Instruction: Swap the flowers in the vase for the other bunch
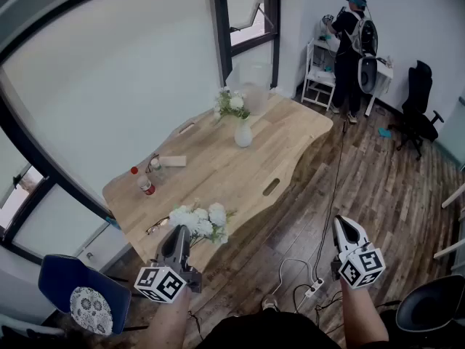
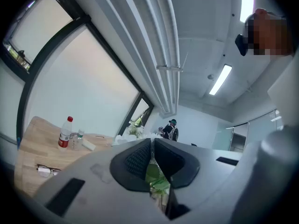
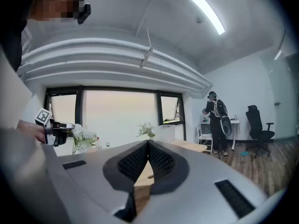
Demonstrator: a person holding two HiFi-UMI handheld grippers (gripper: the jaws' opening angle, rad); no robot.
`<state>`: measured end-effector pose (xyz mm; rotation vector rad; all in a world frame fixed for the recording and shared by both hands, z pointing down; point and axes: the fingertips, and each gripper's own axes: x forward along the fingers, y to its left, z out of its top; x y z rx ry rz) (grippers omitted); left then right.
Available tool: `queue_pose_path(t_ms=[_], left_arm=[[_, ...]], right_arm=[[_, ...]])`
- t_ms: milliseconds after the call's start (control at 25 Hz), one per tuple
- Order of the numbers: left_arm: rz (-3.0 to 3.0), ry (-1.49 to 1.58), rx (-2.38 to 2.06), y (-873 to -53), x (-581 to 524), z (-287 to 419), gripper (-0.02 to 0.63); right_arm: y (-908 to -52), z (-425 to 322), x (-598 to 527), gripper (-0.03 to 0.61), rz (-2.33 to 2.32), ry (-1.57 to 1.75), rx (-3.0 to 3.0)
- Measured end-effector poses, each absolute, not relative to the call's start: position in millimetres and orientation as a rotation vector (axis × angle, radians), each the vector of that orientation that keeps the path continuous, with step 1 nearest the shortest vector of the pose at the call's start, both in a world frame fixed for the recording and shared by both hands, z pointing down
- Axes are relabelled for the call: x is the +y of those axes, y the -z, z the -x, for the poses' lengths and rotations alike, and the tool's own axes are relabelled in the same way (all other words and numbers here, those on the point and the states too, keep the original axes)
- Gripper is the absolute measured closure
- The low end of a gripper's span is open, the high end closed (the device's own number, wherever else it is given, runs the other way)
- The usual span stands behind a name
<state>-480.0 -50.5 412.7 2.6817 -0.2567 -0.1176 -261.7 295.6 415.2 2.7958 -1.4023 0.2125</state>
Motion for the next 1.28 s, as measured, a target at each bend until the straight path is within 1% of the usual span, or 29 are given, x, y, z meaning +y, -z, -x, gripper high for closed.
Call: queue_pose_path(t_ms=[440,600,760,1080,1280], left_arm=[[-2.682,0.102,-0.307,-417,-11,446,0.586],[-2.685,0.116,-0.312,-416,4,418,0.586],[-2.681,0.107,-0.292,-417,11,380,0.586],[-2.687,0.079,-0.282,-432,-4,335,0.586],[-2.678,0.075,-0.315,-441,-38,299,0.586]], right_arm=[[-422,230,337,0.552,-2.783,-0.23,-1.457],[-426,219,349,0.551,-2.702,-0.244,-1.443],[-437,202,354,0.552,-2.726,-0.309,-1.44],[-447,175,345,0.551,-2.747,-0.321,-1.45],[-444,137,336,0.551,-2.75,-0.315,-1.428]])
